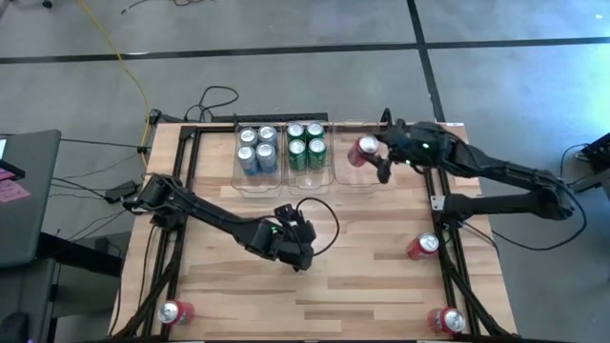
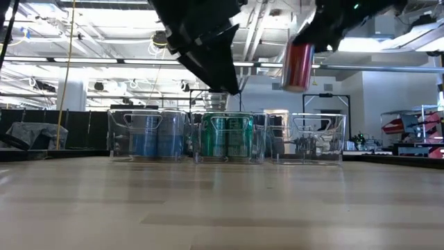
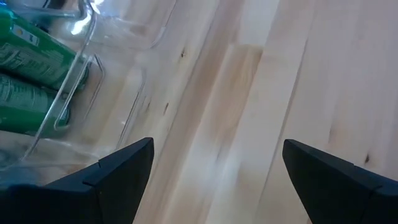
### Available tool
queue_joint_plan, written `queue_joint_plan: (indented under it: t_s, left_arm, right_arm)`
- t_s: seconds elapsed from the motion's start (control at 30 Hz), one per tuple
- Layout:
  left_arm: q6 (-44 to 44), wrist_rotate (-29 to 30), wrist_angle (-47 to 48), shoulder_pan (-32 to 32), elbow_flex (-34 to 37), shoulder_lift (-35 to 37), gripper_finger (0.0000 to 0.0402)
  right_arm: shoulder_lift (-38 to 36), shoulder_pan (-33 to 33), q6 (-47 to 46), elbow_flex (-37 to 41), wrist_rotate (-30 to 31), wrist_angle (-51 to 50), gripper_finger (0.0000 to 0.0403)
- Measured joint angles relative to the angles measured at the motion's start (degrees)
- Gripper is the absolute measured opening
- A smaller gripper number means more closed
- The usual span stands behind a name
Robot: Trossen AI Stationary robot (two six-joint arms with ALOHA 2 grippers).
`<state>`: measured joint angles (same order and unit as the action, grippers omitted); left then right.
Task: Sort soda cans
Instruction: Put the red soda can into the right transparent bin
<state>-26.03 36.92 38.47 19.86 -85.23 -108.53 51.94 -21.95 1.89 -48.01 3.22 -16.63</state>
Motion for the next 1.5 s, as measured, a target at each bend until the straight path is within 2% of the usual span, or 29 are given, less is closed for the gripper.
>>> queue_joint_plan:
  t_s: [0.13, 0.37, 0.63, 0.8, 1.0, 1.2, 1.5]
  left_arm:
    - [0.14, 2.20, -4.12, 0.88, 0.00, 0.00, 0.0352]
    - [-0.55, 9.46, -4.43, 3.37, 0.00, -0.01, 0.0352]
    - [-8.37, 13.25, -3.07, 4.99, 0.15, -0.26, 0.0352]
    - [-11.35, 17.38, -3.05, 7.32, 3.38, -0.28, 0.0352]
    - [-19.62, 17.58, -3.38, 7.92, 8.29, -0.28, 0.0352]
    - [-25.53, 17.52, -3.38, 7.93, 12.09, -0.28, 0.0352]
    - [-21.79, 17.52, -3.25, 6.72, 13.31, -0.28, 0.0352]
  right_arm:
    - [3.99, -3.92, 0.31, 0.00, -1.58, 1.27, 0.0292]
    - [9.21, -9.46, 1.24, 0.00, -3.72, 4.46, 0.0292]
    - [14.99, -12.67, 1.74, 0.00, -3.70, 6.42, 0.0292]
    - [17.15, -14.29, 2.45, 0.00, -3.72, 6.95, 0.0292]
    - [17.84, -15.68, 2.43, 0.87, -4.61, 7.44, 0.0292]
    - [17.78, -16.09, 1.16, 5.74, -4.70, 12.66, 0.0292]
    - [17.78, -15.78, -1.85, 10.94, -5.07, 17.36, 0.0292]
